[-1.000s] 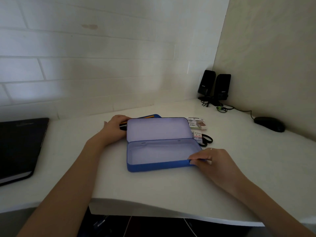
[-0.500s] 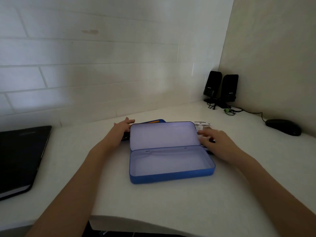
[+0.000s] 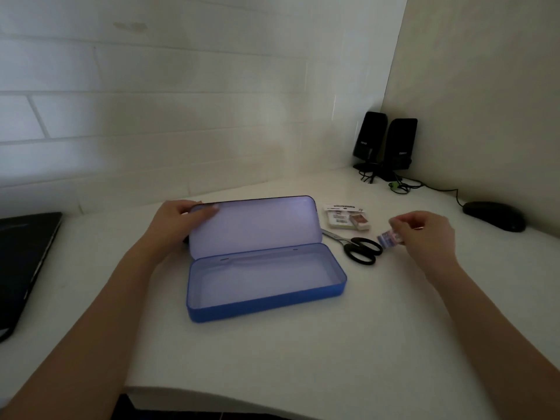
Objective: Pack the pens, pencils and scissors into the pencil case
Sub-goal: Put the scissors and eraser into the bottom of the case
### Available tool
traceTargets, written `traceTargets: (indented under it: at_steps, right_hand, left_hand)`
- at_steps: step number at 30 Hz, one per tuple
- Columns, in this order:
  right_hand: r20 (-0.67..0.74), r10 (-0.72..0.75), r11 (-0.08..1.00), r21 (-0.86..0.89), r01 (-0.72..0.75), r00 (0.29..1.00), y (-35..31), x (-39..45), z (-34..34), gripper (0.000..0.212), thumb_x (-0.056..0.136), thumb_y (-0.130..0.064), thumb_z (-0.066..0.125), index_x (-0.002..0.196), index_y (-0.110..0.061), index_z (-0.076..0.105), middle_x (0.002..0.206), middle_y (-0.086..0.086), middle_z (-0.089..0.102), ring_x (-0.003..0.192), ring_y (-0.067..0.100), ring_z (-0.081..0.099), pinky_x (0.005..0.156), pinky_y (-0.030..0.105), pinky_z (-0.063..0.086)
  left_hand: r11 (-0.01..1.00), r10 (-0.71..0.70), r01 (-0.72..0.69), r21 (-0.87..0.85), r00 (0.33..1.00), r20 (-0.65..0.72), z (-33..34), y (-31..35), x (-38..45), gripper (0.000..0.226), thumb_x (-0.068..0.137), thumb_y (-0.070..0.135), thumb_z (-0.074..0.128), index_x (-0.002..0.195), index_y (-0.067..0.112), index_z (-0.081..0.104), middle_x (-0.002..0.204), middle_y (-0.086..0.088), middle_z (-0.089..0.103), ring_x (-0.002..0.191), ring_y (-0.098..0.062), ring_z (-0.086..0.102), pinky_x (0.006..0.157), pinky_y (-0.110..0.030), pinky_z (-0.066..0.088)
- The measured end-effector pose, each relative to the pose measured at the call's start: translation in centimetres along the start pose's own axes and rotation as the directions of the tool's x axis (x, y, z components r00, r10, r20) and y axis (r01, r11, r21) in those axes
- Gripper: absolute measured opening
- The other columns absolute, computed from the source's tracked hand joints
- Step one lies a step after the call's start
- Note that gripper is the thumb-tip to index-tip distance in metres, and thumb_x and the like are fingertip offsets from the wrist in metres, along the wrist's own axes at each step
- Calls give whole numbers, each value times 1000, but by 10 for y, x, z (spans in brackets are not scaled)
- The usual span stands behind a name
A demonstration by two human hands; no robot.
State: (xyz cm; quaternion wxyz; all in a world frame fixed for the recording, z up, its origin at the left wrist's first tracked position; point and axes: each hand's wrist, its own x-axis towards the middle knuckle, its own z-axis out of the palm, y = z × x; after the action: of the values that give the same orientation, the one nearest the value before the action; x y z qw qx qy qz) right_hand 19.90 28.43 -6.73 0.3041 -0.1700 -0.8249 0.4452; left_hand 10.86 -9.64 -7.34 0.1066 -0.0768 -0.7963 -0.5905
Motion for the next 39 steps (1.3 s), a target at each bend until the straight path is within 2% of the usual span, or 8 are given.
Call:
traceTargets:
  at_steps: [6, 11, 14, 18, 23, 28, 32, 39]
  right_hand:
    - [84, -43, 928, -366, 71, 996, 7, -2, 8, 11, 85, -19, 63, 89, -12, 71, 111, 13, 60, 107, 27, 51, 83, 33, 42]
    - [319, -257, 873, -327, 361, 912, -7, -18, 17, 17, 81, -37, 66, 93, -25, 70, 108, -4, 65, 107, 18, 56, 93, 42, 43]
    - [478, -220, 790, -425, 443, 851, -8, -26, 26, 38, 83, -53, 56, 111, -30, 65, 120, -6, 63, 112, 16, 55, 95, 39, 42]
    - [509, -182, 766, -462, 446, 841, -6, -23, 25, 56, 81, -62, 48, 126, -30, 56, 133, -5, 56, 121, 16, 51, 102, 38, 38]
    - [627, -69, 736, -493, 464, 776, -6, -20, 24, 65, 79, -62, 46, 139, -38, 37, 149, -9, 36, 136, 16, 33, 115, 46, 15]
    - [593, -181, 740, -444, 506, 785, -9, -20, 25, 56, 71, -65, 54, 117, -33, 55, 120, -10, 55, 110, 14, 51, 93, 34, 39]
    - [558, -236, 840, -295, 456, 796, -11, -23, 27, 23, 71, -39, 68, 90, -29, 59, 96, -7, 57, 91, 15, 54, 80, 31, 46]
    - [396, -326, 837, -302, 457, 858, -16, -25, 26, 11, 74, -16, 67, 82, -16, 59, 83, 1, 55, 73, 15, 51, 63, 26, 40]
  left_hand:
    - [998, -59, 59, 18, 998, 0, 1, -5, -1, 19, 78, 35, 73, 74, 17, 71, 73, -4, 65, 63, -12, 57, 55, -22, 44]
    - [995, -92, 93, -46, 995, 25, 5, -7, -2, 30, 79, 32, 74, 86, 3, 72, 80, -11, 66, 73, -19, 60, 64, -29, 45]
    - [997, -66, 68, -46, 997, 43, 11, -5, -2, 24, 80, 26, 73, 84, 3, 73, 79, -10, 67, 74, -18, 60, 64, -28, 45]
    - [998, -51, 53, -38, 998, 30, 16, -5, 1, 29, 79, 25, 74, 86, -4, 72, 79, -11, 66, 73, -17, 58, 65, -29, 44]
    - [995, -52, 56, -82, 998, 45, 17, -4, 1, 9, 78, 22, 74, 73, 16, 76, 71, 2, 71, 69, -10, 62, 61, -21, 49]
    - [997, -52, 53, -64, 999, 15, 17, -5, 3, 12, 80, 22, 74, 74, 11, 75, 74, -4, 69, 71, -15, 61, 66, -29, 47]
    - [997, -46, 48, -67, 998, 36, 17, -9, 6, 31, 80, 24, 73, 86, -6, 69, 79, -12, 64, 75, -19, 57, 70, -34, 42]
    - [998, -42, 44, -52, 999, 28, 18, -8, 7, 38, 81, 22, 72, 92, -13, 66, 81, -13, 60, 77, -19, 54, 68, -31, 40]
